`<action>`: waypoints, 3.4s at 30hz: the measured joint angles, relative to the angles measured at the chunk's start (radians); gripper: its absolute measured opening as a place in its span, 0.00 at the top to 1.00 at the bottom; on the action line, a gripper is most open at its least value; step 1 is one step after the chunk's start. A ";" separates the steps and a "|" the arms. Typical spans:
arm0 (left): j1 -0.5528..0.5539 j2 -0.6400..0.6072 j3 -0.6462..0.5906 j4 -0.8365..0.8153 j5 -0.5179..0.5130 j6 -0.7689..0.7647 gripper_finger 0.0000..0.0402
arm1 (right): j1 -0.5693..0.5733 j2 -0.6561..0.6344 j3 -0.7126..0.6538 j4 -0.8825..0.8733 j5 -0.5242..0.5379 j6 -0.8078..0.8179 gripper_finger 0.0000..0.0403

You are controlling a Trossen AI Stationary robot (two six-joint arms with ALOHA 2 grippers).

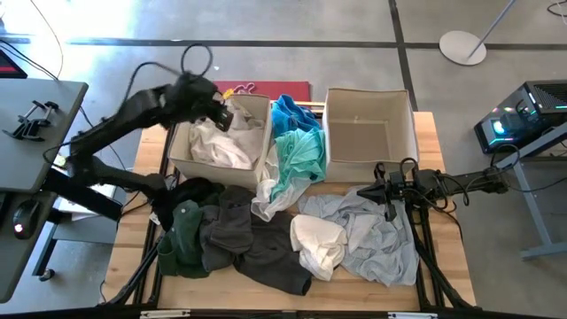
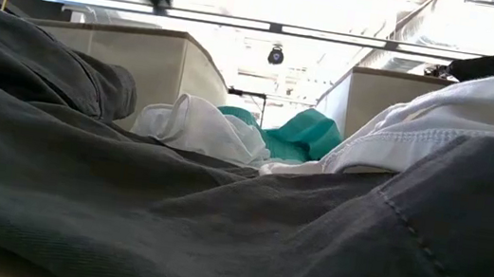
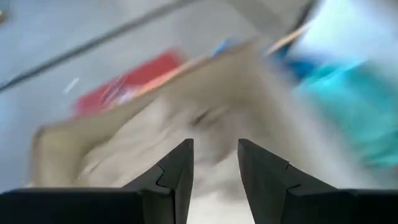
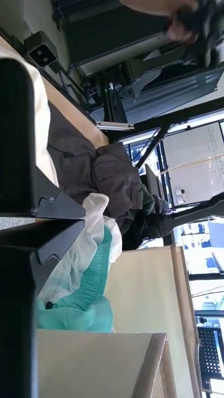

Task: Sort clothes
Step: Put the white boxer into the left laundry organizer

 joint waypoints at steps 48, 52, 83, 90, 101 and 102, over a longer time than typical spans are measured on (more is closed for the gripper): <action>-0.639 0.812 -0.115 0.993 0.738 0.677 0.46 | 0.000 0.000 0.000 0.000 0.000 0.000 1.00; -0.629 0.859 -0.115 1.002 0.738 0.687 0.46 | 0.000 0.000 0.000 0.000 0.000 0.000 1.00; -0.622 0.621 -0.116 1.192 0.451 0.739 0.99 | 0.000 0.000 0.000 0.000 0.000 0.000 1.00; -0.628 0.481 -0.116 1.190 0.240 0.773 1.00 | 0.000 0.000 0.000 0.000 0.000 0.000 1.00; -0.628 0.440 -0.115 1.169 0.117 0.781 1.00 | 0.000 0.000 0.000 0.000 0.000 0.000 1.00; -0.628 0.440 -0.115 1.164 0.117 0.781 1.00 | 0.000 0.000 0.000 0.000 0.000 0.000 1.00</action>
